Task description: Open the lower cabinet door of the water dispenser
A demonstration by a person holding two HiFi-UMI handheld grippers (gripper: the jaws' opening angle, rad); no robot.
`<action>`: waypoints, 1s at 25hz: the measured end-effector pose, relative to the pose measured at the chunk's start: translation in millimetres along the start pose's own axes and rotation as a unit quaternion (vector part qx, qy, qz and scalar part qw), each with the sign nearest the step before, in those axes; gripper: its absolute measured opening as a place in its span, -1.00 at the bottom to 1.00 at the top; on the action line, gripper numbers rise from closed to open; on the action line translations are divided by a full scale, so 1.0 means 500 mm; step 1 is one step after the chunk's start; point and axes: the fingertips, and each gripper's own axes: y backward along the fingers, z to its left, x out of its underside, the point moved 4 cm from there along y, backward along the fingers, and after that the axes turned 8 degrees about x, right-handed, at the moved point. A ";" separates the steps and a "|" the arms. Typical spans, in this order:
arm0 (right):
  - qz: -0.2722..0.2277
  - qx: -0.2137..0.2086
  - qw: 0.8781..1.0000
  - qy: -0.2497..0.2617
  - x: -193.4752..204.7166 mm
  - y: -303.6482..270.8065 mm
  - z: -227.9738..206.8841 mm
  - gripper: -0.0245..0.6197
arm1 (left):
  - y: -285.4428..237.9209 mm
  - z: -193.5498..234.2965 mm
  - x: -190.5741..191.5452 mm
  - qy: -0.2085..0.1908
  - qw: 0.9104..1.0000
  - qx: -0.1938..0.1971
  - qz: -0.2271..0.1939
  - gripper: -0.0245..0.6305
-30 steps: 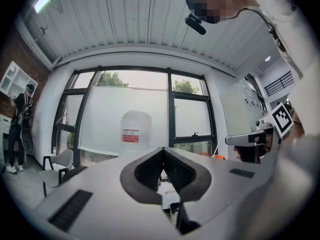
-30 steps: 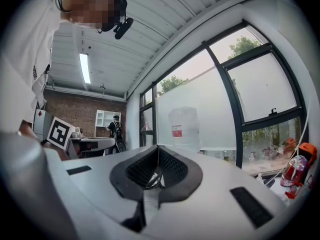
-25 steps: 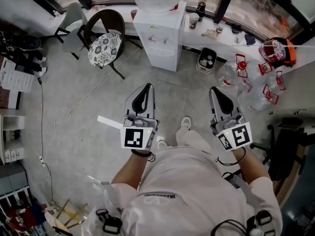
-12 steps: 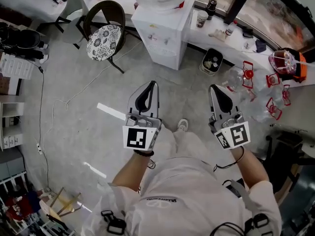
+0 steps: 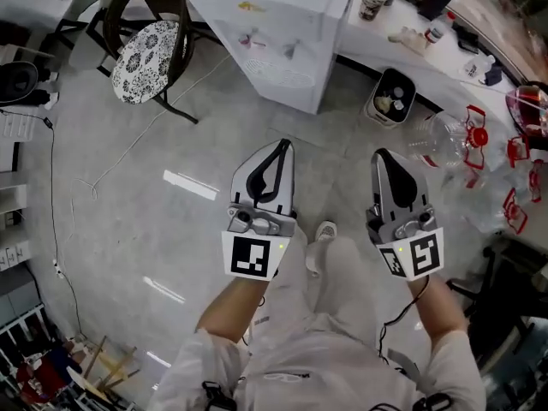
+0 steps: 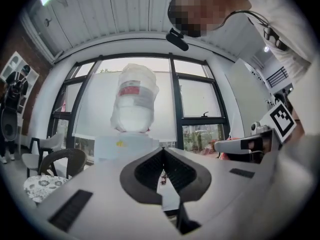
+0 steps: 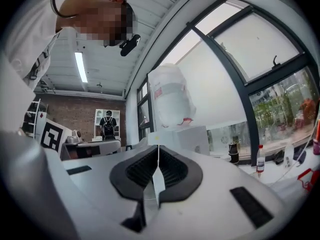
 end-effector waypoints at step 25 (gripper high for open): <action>-0.011 -0.040 0.999 0.003 0.847 -0.316 -0.212 -0.87 | -0.184 0.074 0.805 -0.026 0.996 0.080 -0.020 -0.91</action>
